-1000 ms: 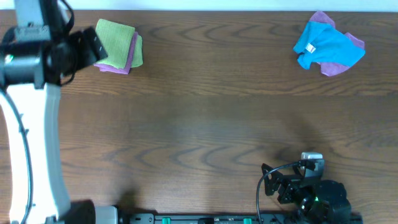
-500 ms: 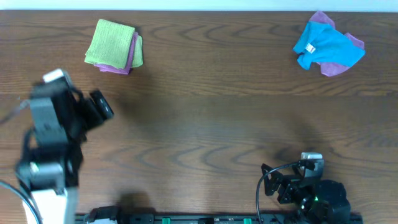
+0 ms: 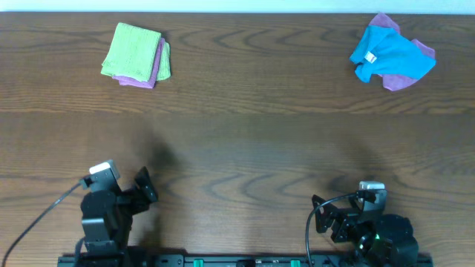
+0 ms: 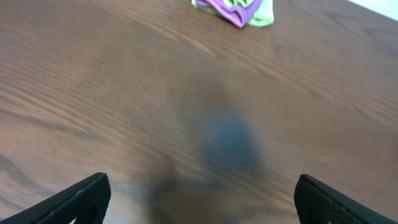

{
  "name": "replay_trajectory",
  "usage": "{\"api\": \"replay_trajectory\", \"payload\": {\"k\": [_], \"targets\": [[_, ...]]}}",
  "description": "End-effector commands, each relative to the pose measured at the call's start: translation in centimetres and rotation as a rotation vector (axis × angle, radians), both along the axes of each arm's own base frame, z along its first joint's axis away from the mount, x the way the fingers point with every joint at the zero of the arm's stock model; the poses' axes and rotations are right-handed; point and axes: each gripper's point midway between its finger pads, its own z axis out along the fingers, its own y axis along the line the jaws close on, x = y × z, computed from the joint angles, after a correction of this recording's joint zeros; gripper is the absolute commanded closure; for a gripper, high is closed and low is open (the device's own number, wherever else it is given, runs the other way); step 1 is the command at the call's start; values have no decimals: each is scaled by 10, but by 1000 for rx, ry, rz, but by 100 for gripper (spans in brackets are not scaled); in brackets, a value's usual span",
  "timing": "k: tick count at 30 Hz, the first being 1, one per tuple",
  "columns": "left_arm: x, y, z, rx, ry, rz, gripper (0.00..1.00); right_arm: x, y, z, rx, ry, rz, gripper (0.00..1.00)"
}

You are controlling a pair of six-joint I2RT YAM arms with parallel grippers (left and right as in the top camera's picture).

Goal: Fold the cloth

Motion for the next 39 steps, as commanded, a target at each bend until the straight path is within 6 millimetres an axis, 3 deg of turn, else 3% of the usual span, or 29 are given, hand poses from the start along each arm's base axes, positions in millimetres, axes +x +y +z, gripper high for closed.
{"api": "replay_trajectory", "payload": {"k": [1, 15, 39], "targets": [[-2, -2, -7, 11, -28, -16, 5, 1, -3, 1, 8, -3, -27, 1], [-8, -6, -48, 19, 3, -43, 4, 1, -3, 1, 8, -3, -27, 1], [-8, -10, -49, 41, 6, -77, 5, 1, -3, 1, 8, -4, -28, 1]]}}
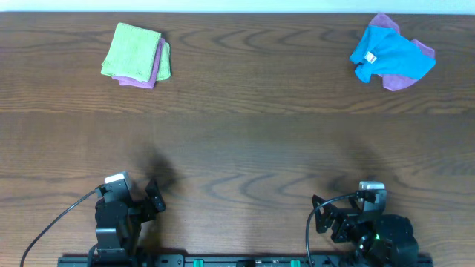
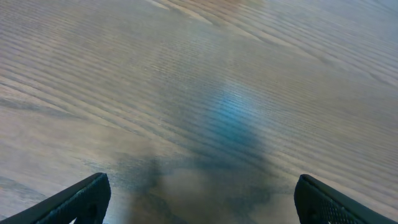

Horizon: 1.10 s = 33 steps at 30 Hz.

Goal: Fold the cloth

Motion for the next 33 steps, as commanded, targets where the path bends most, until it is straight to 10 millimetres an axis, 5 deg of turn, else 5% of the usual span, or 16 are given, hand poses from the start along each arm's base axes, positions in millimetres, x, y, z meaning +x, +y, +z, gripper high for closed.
{"api": "replay_trajectory", "payload": {"k": [1, 12, 29, 33], "targets": [[-1, -1, -4, 17, 7, -14, 5, 1, -3, 1, 8, -5, -27, 1], [-1, -1, -4, 17, 7, -14, 4, 24, -35, 9, -230, -145, -88, 1], [-1, -1, -4, 17, 7, -14, 5, 47, -59, -47, -419, -134, -86, 1], [-1, -1, -4, 17, 7, -14, 4, 47, -64, -47, -421, -129, -113, 1]]}}
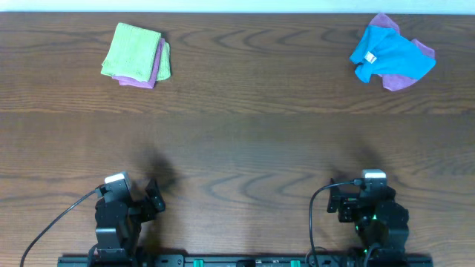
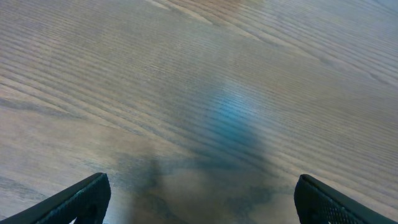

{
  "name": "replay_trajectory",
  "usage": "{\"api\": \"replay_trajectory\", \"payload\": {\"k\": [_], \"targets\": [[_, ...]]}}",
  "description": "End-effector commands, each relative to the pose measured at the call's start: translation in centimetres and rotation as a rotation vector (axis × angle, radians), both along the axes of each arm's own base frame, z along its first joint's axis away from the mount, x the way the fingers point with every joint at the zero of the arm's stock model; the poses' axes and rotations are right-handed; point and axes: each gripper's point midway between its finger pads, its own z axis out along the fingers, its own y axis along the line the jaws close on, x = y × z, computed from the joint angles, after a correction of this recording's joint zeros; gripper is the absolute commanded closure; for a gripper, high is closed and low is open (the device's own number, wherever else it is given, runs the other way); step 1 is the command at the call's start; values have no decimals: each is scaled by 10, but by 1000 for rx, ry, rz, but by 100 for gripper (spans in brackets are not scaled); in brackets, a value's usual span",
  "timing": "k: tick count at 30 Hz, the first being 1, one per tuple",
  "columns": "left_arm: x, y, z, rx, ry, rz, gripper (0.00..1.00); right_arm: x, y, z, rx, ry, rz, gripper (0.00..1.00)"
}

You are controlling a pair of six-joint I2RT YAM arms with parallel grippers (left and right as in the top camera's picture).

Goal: Fold the cloth

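A crumpled blue cloth point(image 1: 391, 54) with a white tag lies on a purple cloth point(image 1: 401, 80) at the far right of the table. At the far left a folded green cloth point(image 1: 133, 49) rests on a folded purple one point(image 1: 157, 65). My left gripper point(image 1: 153, 199) sits at the near edge, far from both piles. In the left wrist view that left gripper point(image 2: 202, 202) is open, its black fingertips point(image 2: 84, 198) wide apart over bare wood. My right gripper point(image 1: 336, 202) is folded back at the near right edge, and its jaws are too small to read.
The dark wooden table point(image 1: 237, 148) spans the whole view, with a pale wall strip along its far edge. Black cables loop from both arm bases by the rail at the near edge.
The right arm has turned at the near edge, its body now squarer to the table and its gripper slightly higher and further right. The left arm and the cloths have not moved.
First my left arm leaned to the left, its open gripper angled so the green and purple pile showed far ahead. By 1.1 s ago it had drawn back and only bare wood showed. The right arm has since shifted at its base. No cloth has moved.
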Motion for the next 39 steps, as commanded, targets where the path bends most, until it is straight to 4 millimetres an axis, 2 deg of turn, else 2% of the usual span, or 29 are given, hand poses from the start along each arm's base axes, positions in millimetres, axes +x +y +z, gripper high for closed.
{"api": "replay_trajectory", "payload": {"k": [1, 39], "targets": [[-1, 0, -4, 17, 8, -14, 5, -1, -3, -4, -14, 1, -3, 1], [-1, -1, -4, 17, 8, -14, 5, -3, -3, -5, -15, 6, -6, 1]]}}
